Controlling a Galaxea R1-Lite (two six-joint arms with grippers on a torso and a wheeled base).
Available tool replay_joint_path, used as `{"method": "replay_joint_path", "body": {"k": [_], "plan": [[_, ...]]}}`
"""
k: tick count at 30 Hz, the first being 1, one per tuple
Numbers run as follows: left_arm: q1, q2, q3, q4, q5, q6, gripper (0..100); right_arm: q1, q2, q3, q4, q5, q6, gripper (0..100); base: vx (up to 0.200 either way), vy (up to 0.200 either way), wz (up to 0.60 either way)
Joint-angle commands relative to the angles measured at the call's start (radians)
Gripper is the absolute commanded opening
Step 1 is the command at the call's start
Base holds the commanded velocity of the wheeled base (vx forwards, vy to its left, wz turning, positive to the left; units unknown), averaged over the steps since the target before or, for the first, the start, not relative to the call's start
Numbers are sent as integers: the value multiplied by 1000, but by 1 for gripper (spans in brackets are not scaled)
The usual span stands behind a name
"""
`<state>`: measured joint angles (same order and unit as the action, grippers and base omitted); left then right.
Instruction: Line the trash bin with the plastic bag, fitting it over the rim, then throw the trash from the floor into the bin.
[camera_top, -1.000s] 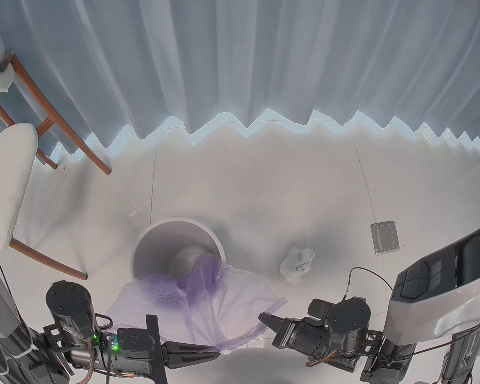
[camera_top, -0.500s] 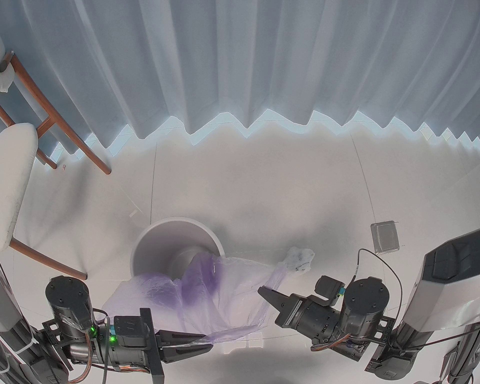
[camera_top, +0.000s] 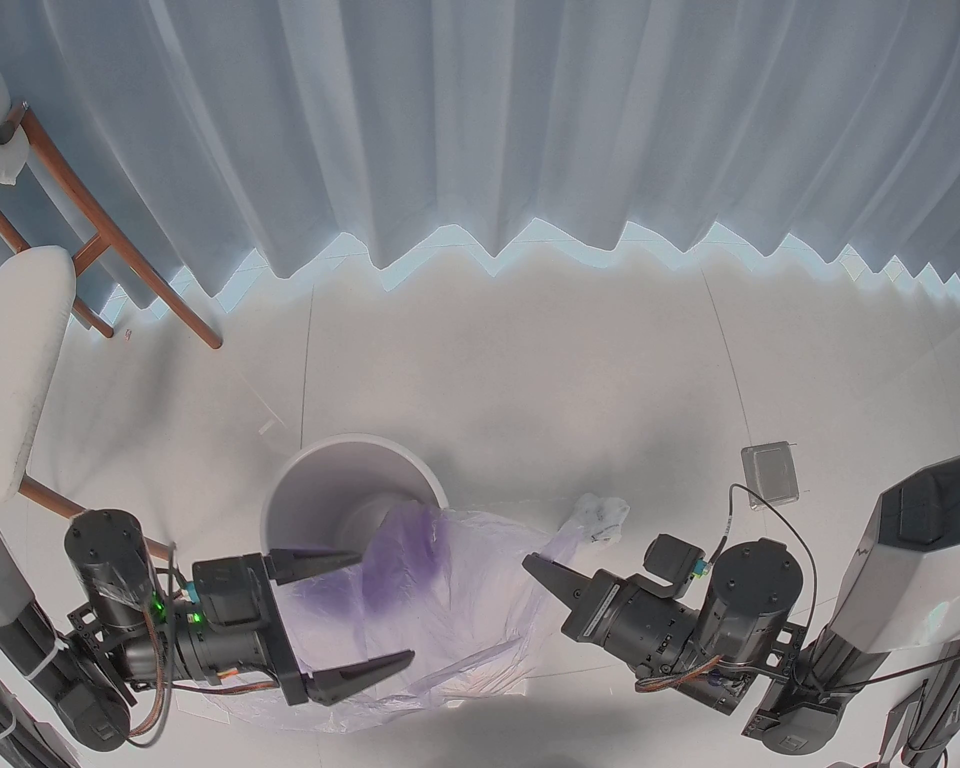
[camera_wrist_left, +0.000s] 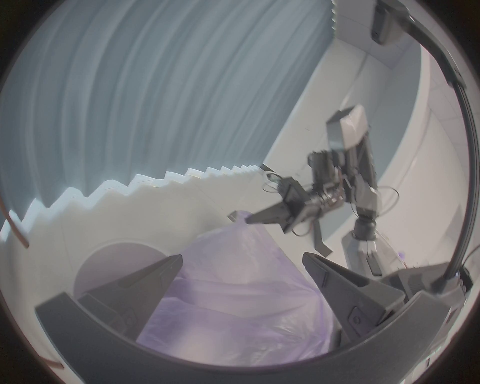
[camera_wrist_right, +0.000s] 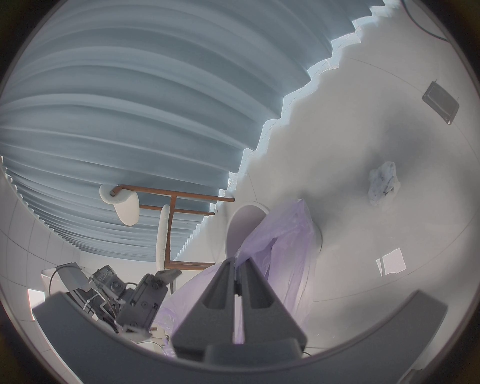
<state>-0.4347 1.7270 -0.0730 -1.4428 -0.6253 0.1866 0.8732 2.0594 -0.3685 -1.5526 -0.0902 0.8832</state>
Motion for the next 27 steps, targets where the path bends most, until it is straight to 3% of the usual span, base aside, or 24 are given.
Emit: {"method": "replay_joint_path", "body": {"k": [1, 5, 7, 11, 16, 20, 21, 27], "plan": [[65, -40, 25, -62, 4, -91, 100, 1, -7, 2, -18, 0, -1, 0, 0, 0, 0], [70, -130, 68, -102, 4, -190, 100, 0, -1, 0, -18, 0, -3, 0, 0, 0, 0], [74, -144, 70, -84, 15, -182, 100, 0, -1, 0, -18, 1, -3, 0, 0, 0, 0], [146, -129, 70, 2, 44, -65, 100, -6, 1, -3, -18, 0, -3, 0, 0, 0, 0], [226, -76, 70, 157, 4, 136, 100, -14, 13, -4, -18, 0, -6, 0, 0, 0, 0], [261, -86, 70, 252, -50, 154, 100, -16, 19, -6, -18, 0, -7, 0, 0, 0, 0], [304, -84, 70, 277, -62, 160, 100, -16, 21, -6, -18, 0, -7, 0, 0, 0, 0], [375, -129, 70, 282, -70, 163, 100, -16, 21, -7, -18, 0, -9, 0, 0, 0, 0]]}}
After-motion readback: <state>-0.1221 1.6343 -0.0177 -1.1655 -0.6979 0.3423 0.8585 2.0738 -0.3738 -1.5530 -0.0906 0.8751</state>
